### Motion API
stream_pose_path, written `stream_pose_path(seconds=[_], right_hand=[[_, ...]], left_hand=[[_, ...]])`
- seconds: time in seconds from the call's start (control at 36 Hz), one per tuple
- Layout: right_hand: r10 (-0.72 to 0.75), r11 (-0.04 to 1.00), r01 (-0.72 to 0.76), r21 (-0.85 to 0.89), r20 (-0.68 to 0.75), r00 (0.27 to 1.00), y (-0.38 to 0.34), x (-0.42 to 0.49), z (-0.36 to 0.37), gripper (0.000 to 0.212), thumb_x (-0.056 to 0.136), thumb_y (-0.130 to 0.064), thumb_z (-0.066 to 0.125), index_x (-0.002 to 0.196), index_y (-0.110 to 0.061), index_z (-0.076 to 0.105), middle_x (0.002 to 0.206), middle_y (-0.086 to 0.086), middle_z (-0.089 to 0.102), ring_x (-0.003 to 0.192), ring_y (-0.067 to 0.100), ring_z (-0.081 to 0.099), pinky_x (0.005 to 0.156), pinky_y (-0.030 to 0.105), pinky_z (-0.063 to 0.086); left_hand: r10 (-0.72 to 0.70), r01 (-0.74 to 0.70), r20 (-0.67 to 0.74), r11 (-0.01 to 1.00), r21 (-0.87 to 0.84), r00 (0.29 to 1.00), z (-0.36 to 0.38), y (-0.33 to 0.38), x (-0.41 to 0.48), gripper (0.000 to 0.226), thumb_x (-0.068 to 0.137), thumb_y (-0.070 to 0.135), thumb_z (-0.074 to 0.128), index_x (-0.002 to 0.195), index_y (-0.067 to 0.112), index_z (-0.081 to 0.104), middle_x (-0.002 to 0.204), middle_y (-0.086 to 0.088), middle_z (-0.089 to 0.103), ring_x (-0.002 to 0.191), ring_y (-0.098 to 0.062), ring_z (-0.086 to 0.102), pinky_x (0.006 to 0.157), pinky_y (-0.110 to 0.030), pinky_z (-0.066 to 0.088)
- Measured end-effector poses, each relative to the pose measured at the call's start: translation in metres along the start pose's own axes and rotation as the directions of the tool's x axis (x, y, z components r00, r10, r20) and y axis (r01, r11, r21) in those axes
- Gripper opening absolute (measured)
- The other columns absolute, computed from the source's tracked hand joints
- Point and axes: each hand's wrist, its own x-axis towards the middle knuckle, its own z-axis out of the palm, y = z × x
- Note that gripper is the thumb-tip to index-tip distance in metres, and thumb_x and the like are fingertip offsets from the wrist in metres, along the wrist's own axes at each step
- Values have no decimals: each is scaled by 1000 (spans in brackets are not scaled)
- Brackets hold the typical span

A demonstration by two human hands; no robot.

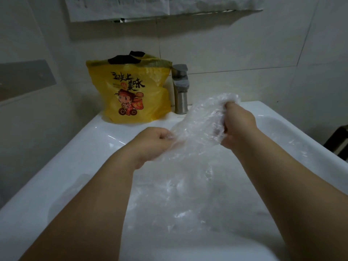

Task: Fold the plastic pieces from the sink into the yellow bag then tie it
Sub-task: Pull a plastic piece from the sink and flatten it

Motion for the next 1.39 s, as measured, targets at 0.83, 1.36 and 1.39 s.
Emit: stream_pose_path(seconds=[0.83, 1.36, 1.39], right_hand=[[-346, 737, 433, -519, 260, 901, 24, -7, 13, 30, 102, -25, 42, 78, -13, 56, 74, 5, 55, 70, 22, 54, 67, 36, 47], [-133, 934, 187, -304, 190, 973, 14, -4, -2, 31, 101, -34, 46, 81, -17, 64, 91, 7, 68, 89, 28, 67, 85, 42, 55], [-129, 944, 172, -283, 164, 978, 13, -3, -3, 31, 101, -33, 46, 80, -18, 63, 89, 6, 68, 86, 26, 67, 83, 40, 56]], left_hand=[[-135, -116, -222, 541, -833, 966, -14, 19, 4, 33, 88, 34, 65, 57, 23, 65, 56, 10, 57, 52, -7, 52, 52, -19, 41], [-106, 51, -15, 587, -808, 994, -13, 10, -2, 12, 81, 19, 69, 89, 14, 63, 68, 4, 58, 54, -3, 55, 49, -13, 46], [-105, 18, -61, 622, -783, 993, -12, 10, -3, 5, 85, 17, 67, 87, 15, 63, 63, 7, 58, 49, 0, 53, 46, -11, 43]])
